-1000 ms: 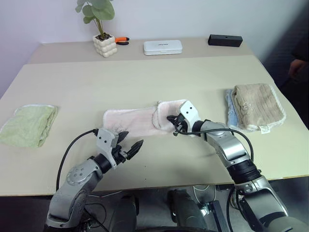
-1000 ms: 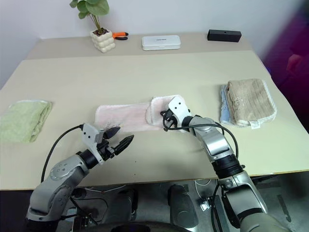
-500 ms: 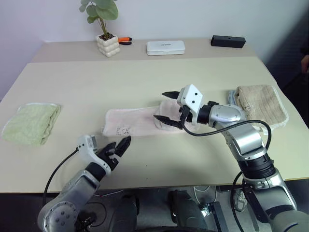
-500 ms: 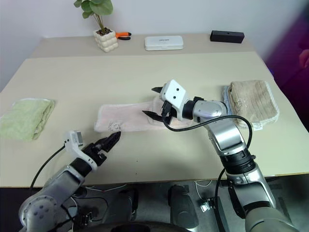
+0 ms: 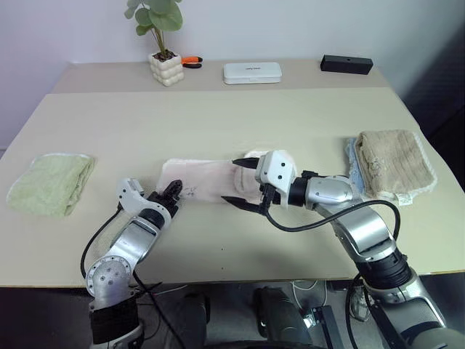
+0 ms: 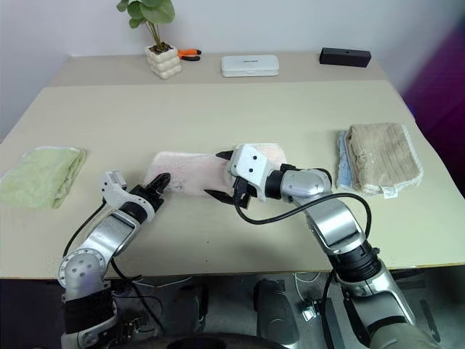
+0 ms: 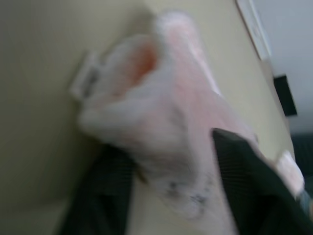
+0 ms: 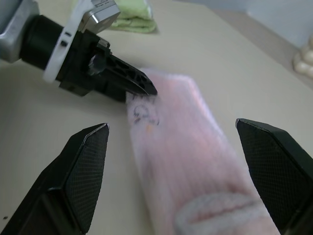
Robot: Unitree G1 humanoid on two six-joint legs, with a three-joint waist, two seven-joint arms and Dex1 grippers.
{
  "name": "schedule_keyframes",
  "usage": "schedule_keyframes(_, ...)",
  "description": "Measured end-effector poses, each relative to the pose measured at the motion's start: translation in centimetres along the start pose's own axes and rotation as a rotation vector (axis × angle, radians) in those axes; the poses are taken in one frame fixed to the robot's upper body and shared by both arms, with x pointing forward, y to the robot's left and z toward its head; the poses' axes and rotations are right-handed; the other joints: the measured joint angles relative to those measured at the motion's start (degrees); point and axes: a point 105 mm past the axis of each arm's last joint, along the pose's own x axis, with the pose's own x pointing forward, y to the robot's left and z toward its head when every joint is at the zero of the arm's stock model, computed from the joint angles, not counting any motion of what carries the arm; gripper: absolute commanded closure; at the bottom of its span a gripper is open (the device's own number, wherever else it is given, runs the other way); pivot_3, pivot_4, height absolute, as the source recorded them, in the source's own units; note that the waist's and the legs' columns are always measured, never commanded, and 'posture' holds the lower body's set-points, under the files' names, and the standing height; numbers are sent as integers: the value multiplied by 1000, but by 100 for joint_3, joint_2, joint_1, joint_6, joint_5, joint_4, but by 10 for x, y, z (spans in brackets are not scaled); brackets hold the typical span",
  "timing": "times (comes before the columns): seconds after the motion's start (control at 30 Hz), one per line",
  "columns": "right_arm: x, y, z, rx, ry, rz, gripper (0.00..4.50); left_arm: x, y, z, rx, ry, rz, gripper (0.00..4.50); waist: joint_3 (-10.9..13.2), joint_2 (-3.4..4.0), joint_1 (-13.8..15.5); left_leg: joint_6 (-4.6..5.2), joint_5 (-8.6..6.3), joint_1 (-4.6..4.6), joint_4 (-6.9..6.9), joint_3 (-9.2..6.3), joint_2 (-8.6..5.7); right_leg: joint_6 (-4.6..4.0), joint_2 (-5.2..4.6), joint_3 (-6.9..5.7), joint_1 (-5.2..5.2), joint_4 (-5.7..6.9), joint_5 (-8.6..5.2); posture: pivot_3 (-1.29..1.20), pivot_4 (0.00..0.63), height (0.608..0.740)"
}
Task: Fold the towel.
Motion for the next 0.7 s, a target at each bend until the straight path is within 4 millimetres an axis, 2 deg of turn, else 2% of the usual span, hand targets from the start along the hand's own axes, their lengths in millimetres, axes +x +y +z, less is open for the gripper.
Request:
schedule_keyframes(0.03, -1, 1, -2, 3, 6, -1, 225, 0, 2, 2, -8, -10, 8, 4448, 0, -1, 0, 0, 0, -1, 0, 0, 0, 0, 0, 0, -1, 0, 0, 0, 150, 737)
schedule_keyframes(0.2, -2, 3, -1, -2, 9, -8, 225, -1, -2, 19, 6, -78, -29, 4448, 1, -2, -3, -1, 0, -3, -2, 0, 0, -2, 0, -1, -2, -3, -1, 0, 150, 737)
schedule_keyframes(0.27, -3, 3, -1, -3, 12, -10, 225, -6, -8, 37, 91, -137, -76, 4448, 4, -6, -13, -1, 1, -4, -5, -1, 1, -3, 2, -1, -6, -2, -2, 0, 150, 737)
schedule_keyframes(0.4, -6, 0, -2, -4, 27, -23, 225, -28, -15, 87, 338, -268, -138, 4448, 4, -5, -25, -3, 2, -5, -12, 0, 1, -14, 2, 0, -10, -5, -8, 0, 150, 737)
schedule_keyframes(0.47, -7, -1, -3, -3, 34, -26, 225, -35, -17, 100, 414, -295, -163, 4448, 4, -6, -9, -3, 1, -8, -10, 1, 1, -16, 0, -1, -9, -10, -9, 0, 150, 737)
schedule_keyframes(0.57, -7, -1, -4, -2, 35, -26, 225, -38, -29, 102, 536, -272, -239, 4448, 5, -9, 25, -4, 2, -18, -8, -1, 0, -19, 0, -2, -8, -24, -10, 0, 150, 737)
schedule_keyframes(0.63, -7, -2, -4, -1, 37, -27, 225, -38, -53, 92, 632, -234, -350, 4448, 6, -10, 28, -6, 3, -25, -9, -2, -1, -21, 0, -2, -5, -40, -9, 0, 150, 737)
schedule_keyframes(0.7, -7, -3, -5, -1, 38, -29, 225, -39, -76, 73, 729, -175, -477, 4448, 6, -9, 5, -7, 3, -24, -12, -1, -2, -22, -2, 0, 7, -64, -6, 0, 150, 737)
